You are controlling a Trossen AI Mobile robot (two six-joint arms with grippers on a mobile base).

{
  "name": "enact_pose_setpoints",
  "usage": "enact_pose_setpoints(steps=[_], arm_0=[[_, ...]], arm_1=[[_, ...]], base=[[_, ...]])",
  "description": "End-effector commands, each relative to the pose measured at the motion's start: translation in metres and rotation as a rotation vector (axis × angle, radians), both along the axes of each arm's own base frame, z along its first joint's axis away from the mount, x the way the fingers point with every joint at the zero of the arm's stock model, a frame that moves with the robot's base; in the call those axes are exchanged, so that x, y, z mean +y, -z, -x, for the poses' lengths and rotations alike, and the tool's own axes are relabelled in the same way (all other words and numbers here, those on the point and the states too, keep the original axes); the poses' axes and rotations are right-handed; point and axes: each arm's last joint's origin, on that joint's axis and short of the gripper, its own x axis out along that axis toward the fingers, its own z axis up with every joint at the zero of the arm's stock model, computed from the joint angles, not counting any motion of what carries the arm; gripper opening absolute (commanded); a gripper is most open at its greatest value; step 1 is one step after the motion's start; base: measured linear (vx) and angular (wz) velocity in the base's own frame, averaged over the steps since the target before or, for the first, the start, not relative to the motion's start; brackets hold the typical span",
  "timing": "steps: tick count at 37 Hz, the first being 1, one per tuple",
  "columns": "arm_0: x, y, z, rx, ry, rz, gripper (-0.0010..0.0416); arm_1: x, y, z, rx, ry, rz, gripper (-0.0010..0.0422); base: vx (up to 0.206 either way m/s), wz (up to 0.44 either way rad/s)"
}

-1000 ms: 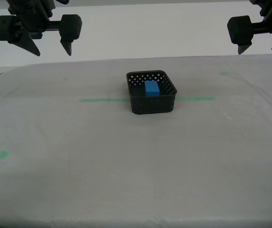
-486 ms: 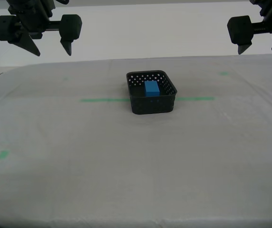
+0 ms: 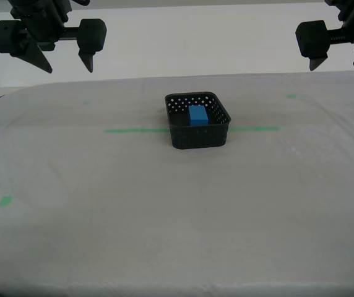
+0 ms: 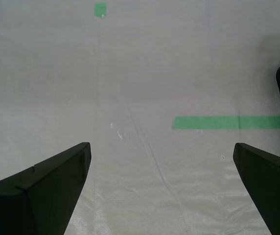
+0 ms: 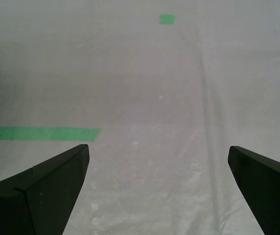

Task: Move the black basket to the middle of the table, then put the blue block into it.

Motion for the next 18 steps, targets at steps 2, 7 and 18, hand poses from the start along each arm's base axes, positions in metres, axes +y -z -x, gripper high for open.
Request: enact_pose_setpoints(steps=[2, 7, 18], arm_0=[[0.0002, 0.0002, 0.0001, 0.000, -0.002, -0.001, 0.0399], [0.0003, 0.0001, 0.0000, 0.000, -0.003, -0.001, 0.0399], [0.0003, 0.0001, 0.0000, 0.000, -0.003, -0.001, 0.0399]], arm_1=[[0.0000, -0.0004, -0.0002, -0.002, 0.001, -0.002, 0.0400], [0.0000, -0.0004, -0.0002, -0.002, 0.001, -0.002, 0.0400], [0.0000, -0.0004, -0.0002, -0.002, 0.001, -0.002, 0.0400]], base=[[0.000, 0.000], [0.000, 0.000], [0.000, 0.000]])
